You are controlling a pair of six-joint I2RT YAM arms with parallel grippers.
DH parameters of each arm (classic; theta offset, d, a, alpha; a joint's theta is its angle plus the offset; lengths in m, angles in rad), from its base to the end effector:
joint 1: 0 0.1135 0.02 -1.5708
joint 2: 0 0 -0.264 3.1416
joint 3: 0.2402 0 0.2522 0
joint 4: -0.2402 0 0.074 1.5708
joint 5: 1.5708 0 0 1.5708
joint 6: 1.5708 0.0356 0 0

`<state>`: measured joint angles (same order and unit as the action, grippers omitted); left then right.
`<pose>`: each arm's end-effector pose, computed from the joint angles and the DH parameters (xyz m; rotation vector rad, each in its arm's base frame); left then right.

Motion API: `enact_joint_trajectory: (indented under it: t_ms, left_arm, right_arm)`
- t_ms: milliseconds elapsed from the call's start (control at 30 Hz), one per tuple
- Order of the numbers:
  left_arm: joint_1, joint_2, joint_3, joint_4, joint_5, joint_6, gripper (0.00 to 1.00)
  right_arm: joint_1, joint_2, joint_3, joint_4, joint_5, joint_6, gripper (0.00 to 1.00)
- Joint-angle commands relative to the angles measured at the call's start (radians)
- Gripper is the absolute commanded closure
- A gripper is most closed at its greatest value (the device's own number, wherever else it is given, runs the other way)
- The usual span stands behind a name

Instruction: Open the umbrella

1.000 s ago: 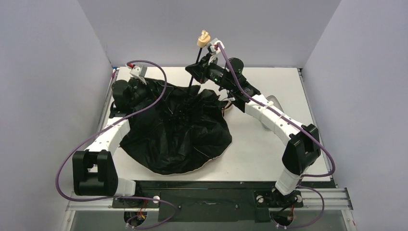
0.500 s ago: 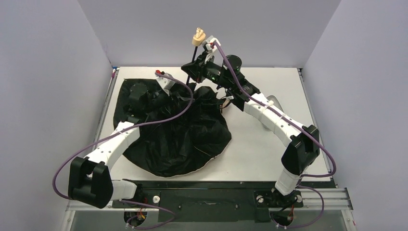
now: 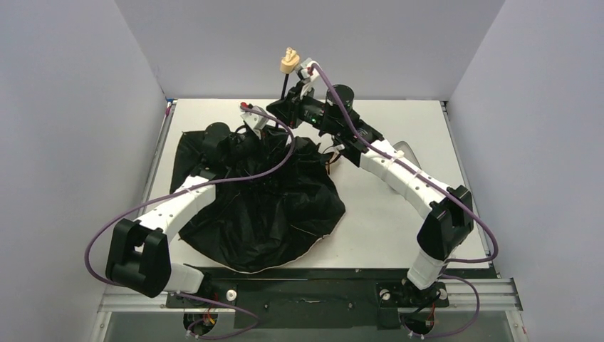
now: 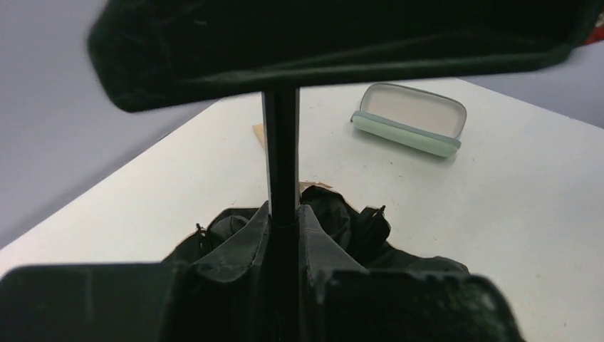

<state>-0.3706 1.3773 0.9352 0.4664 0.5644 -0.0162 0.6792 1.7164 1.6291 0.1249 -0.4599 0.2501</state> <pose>0.2917 -0.1338 0.3245 0.7180 1.4277 -0.7375 0.3117 0.2720 0.4171 -0.7182 1.4756 1.0757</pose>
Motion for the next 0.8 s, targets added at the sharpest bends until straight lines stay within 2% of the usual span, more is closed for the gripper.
enact_joint_trajectory:
  t_ms: [0, 67, 133, 200, 233, 300, 333, 467, 567, 767]
  left_arm:
    - [-0.009, 0.003, 0.067, 0.054, -0.075, -0.076, 1.0]
    - [-0.01, 0.005, 0.06, 0.072, -0.123, -0.111, 1.0]
    - [-0.01, 0.007, 0.059, 0.089, -0.156, -0.133, 1.0]
    - [-0.01, 0.008, 0.054, 0.114, -0.18, -0.16, 1.0]
    - [-0.011, 0.009, 0.056, 0.123, -0.185, -0.165, 1.0]
    - [-0.015, 0.017, 0.065, 0.128, -0.179, -0.165, 1.0]
    - [-0.018, 0.019, 0.07, 0.128, -0.177, -0.164, 1.0]
    - [-0.022, 0.024, 0.094, 0.118, -0.18, -0.148, 1.0]
    - [-0.025, 0.026, 0.113, 0.113, -0.185, -0.141, 1.0]
    - [-0.044, 0.015, 0.136, 0.102, -0.205, -0.141, 1.0]
  right_arm:
    - [-0.048, -0.105, -0.06, 0.091, -0.032, 0.142, 0.7]
    - [-0.093, -0.147, -0.117, 0.115, -0.039, 0.253, 0.49]
    - [-0.146, -0.192, -0.169, 0.123, -0.036, 0.355, 0.41]
    - [-0.198, -0.238, -0.227, 0.092, -0.016, 0.394, 0.38]
    - [-0.206, -0.26, -0.242, 0.072, -0.007, 0.388, 0.39]
    - [-0.214, -0.274, -0.281, 0.008, 0.025, 0.365, 0.48]
    - [-0.213, -0.267, -0.308, -0.022, 0.041, 0.366, 0.56]
    - [-0.18, -0.216, -0.358, -0.031, 0.034, 0.382, 0.73]
    - [-0.143, -0.171, -0.342, -0.01, 0.014, 0.38, 0.78]
    - [-0.115, -0.036, -0.28, 0.0, -0.006, 0.435, 0.8]
